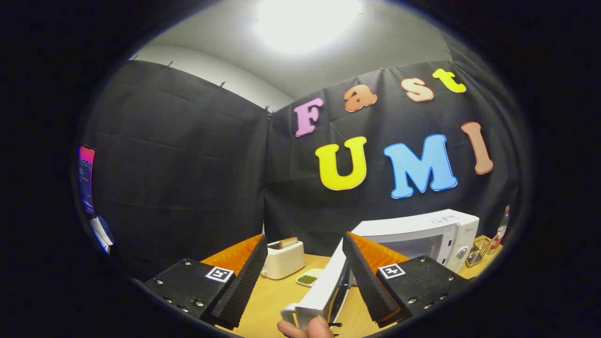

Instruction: Open the microwave, put the food inside, and close the microwave door.

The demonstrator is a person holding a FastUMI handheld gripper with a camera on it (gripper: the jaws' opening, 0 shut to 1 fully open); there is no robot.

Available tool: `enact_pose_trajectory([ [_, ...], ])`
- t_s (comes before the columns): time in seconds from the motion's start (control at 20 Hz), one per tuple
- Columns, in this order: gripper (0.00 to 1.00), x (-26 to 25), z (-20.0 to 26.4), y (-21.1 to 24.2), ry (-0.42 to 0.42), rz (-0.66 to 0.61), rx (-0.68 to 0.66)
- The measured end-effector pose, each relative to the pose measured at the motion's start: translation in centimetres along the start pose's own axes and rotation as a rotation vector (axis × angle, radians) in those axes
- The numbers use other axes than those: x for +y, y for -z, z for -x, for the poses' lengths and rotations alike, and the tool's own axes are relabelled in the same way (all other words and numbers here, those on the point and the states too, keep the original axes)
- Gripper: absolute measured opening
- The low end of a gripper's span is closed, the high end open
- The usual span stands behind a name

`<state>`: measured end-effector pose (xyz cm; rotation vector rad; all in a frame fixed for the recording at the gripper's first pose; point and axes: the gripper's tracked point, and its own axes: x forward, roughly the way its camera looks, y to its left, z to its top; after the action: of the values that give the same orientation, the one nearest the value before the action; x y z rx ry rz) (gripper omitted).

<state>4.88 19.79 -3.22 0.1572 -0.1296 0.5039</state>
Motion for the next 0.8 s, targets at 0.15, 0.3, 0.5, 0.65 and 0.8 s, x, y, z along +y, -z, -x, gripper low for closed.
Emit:
enact_pose_trajectory([
  [0.15,0.97,3.6,-0.1,1.8,-0.070,0.032,0.019],
  [0.3,0.97,6.4,-0.4,4.9,-0.134,0.044,0.088],
  [0.5,0.95,8.8,-0.2,9.2,-0.208,0.031,0.171],
  [0.65,0.84,9.0,0.1,12.2,-0.226,-0.009,0.225],
  [0.8,0.73,8.2,-0.3,14.9,-0.214,-0.017,0.266],
])
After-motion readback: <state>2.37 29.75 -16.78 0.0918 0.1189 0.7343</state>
